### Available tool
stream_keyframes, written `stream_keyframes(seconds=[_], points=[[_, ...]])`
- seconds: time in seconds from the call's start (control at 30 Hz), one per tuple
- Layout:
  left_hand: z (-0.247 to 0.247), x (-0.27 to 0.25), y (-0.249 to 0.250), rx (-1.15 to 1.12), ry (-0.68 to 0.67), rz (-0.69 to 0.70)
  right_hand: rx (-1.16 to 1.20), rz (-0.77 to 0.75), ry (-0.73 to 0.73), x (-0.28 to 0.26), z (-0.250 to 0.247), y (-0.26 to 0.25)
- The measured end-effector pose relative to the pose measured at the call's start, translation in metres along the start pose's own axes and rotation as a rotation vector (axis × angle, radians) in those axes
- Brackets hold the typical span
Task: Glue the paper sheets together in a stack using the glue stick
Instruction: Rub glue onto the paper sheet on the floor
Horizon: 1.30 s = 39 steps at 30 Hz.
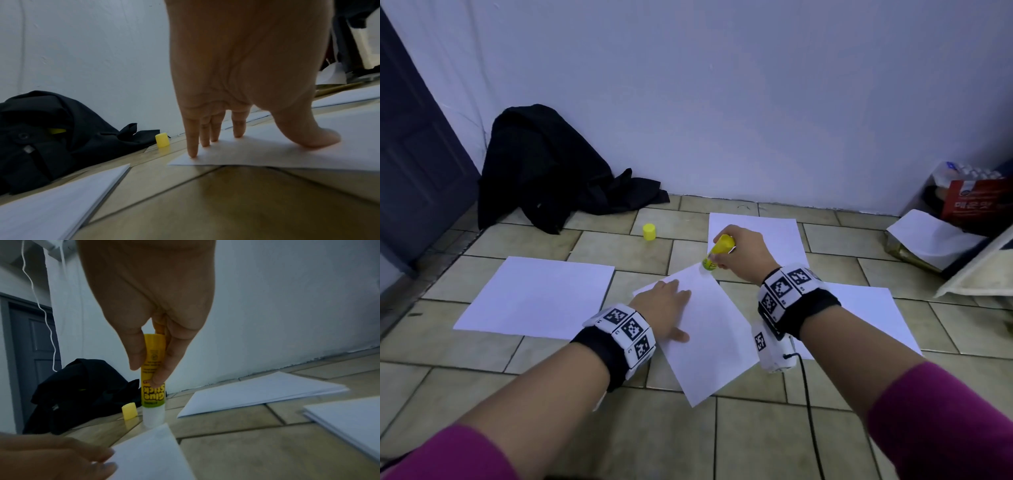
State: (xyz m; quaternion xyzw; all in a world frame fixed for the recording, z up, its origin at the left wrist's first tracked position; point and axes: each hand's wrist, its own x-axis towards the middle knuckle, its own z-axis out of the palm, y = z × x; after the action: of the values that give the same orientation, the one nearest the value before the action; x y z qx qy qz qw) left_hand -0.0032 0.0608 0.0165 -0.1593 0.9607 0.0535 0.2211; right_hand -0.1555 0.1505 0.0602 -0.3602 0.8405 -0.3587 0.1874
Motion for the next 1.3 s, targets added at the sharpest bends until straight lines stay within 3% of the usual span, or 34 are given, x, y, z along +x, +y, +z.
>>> stream_keyframes(seconds=[0.27, 0.57, 0.97, 1.17, 1.3], points=[[0.0, 0.003, 0.0, 0.031, -0.01, -0.023, -0.156, -0.045, -0.05, 0.009, 0.021, -0.005], [-0.002, 0.007, 0.001, 0.082, -0.021, -0.033, -0.495, -0.121, -0.298, -0.019, -0.011, -0.009], [0.002, 0.004, -0.004, 0.069, 0.0, -0.033, -0.625, -0.127, -0.512, -0.07, -0.041, 0.008], [0.002, 0.004, -0.005, 0.039, 0.046, -0.029, -0.66, -0.126, -0.531, -0.08, -0.051, 0.013], [0.001, 0.001, -0.007, 0.077, 0.096, -0.154, -0.602, -0.112, -0.393, -0.073, -0.061, 0.013]])
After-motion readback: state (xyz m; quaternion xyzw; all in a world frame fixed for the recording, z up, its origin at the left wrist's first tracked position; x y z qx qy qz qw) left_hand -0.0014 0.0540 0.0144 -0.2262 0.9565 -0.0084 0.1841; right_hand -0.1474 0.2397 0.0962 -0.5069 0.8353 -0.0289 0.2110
